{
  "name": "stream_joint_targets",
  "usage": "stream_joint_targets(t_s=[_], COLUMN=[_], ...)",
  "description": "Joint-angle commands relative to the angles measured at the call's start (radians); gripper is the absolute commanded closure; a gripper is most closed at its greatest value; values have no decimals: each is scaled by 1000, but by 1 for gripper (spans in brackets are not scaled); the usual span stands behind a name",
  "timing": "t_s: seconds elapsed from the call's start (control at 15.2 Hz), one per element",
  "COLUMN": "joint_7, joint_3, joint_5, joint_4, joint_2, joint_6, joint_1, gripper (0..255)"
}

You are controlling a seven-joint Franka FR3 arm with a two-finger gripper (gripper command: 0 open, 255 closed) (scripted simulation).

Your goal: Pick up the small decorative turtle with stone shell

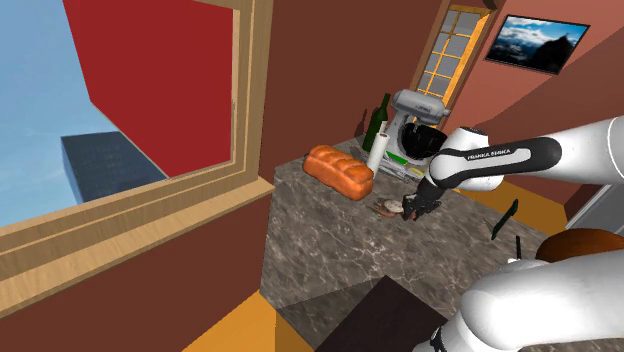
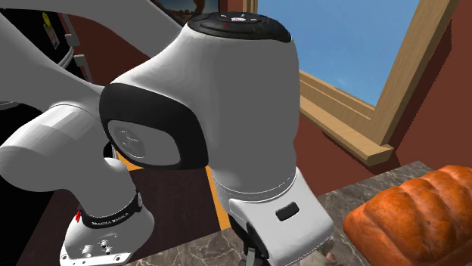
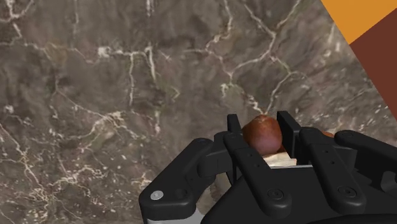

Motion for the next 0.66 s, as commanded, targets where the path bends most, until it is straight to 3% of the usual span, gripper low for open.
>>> stream_joint_targets(t_s=[0.0,0.59], joint_7=[6,15], joint_3=[11,40], joint_5=[1,8], joint_4=[15,73], joint_2=[-23,-87], joint_6=[-38,-160], joint_1=[-2,-6], gripper=[255,255])
